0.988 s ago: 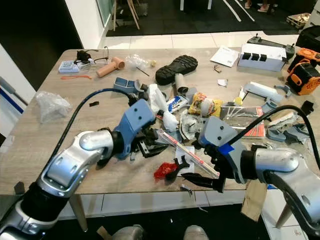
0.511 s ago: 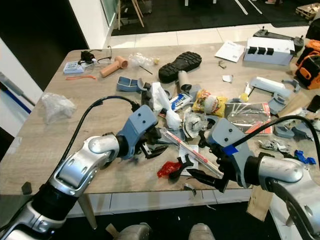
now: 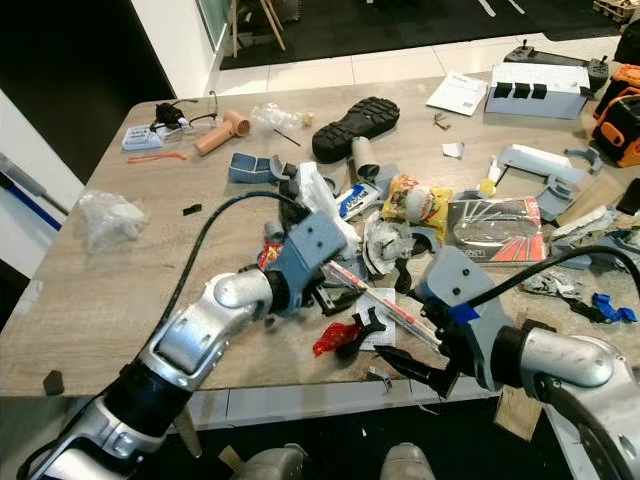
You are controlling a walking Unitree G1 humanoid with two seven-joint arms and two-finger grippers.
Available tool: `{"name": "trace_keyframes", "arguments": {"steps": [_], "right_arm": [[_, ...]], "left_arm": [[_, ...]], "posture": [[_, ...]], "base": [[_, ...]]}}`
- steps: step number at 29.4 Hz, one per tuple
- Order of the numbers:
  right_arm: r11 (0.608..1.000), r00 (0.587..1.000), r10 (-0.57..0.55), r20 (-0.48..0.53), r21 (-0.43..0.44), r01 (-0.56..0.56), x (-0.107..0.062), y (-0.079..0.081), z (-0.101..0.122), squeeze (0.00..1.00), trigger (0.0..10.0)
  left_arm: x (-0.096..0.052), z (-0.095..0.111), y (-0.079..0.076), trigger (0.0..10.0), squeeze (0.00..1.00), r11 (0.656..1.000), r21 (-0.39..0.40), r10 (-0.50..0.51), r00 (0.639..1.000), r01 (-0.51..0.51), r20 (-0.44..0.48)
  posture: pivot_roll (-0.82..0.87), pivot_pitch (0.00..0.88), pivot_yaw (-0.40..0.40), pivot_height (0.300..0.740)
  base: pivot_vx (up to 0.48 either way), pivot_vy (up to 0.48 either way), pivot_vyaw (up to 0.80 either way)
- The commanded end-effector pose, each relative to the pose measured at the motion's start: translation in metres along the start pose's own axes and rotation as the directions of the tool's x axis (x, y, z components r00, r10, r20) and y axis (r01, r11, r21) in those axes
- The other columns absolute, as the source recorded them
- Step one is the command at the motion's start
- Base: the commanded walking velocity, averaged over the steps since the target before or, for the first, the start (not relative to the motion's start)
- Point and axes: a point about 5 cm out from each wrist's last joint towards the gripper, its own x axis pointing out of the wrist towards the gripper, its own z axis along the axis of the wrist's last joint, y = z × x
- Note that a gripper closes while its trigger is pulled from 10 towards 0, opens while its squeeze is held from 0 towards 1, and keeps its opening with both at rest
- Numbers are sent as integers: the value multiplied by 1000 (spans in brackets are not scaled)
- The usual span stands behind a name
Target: Picking trash to rubbish bin
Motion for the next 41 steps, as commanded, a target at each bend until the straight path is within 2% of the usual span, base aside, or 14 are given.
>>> {"name": "trace_keyframes", "arguments": {"steps": [1,7,10,14,16,19,26,32,41], "right_arm": [[1000,1000,12,7,-3,-12,-1,5,2,0,10000],[1000,1000,7,16,4,-7,0,8,4,0,10000],[1000,1000,5,16,5,-5,0,9,4,0,10000],[1000,1000,0,12,7,0,-3,9,5,0,10000],[1000,1000,-3,10,8,3,-4,9,5,0,10000],[1000,1000,-2,8,11,2,-4,9,5,0,10000],[1000,1000,-4,7,16,4,-4,9,4,0,10000],[1000,1000,-9,-2,23,9,-5,9,4,0,10000],[1000,1000,-13,-4,24,13,-6,8,4,0,10000]], "left_arm": [[2,-9,-3,10000,0,1000,3,0,1000,1,-28],[9,-17,-3,10000,0,999,-20,41,998,-42,-54],[12,-13,-2,10000,0,997,-29,65,998,-66,-26],[11,14,7,10000,0,992,-82,103,988,-94,116],[6,28,20,10000,0,986,-115,144,972,-124,187],[0,34,30,10000,0,982,-133,160,963,-133,218],[-8,13,41,10000,0,984,-78,170,975,-160,142],[-20,-19,59,10000,0,982,-48,182,983,-181,8],[-29,-34,73,10000,0,967,-7,252,964,-253,-81]], "posture": [[-214,84,128,740],[-226,92,130,740],[-229,94,130,740],[-236,102,127,740],[-235,103,125,740],[-231,106,125,740],[-230,109,124,740],[-234,115,121,740],[-231,118,120,740]], "base": [[0,0,0],[0,0,0],[0,0,0],[0,0,0],[0,0,0],[0,0,0],[0,0,0],[0,0,0],[0,0,0]]}}
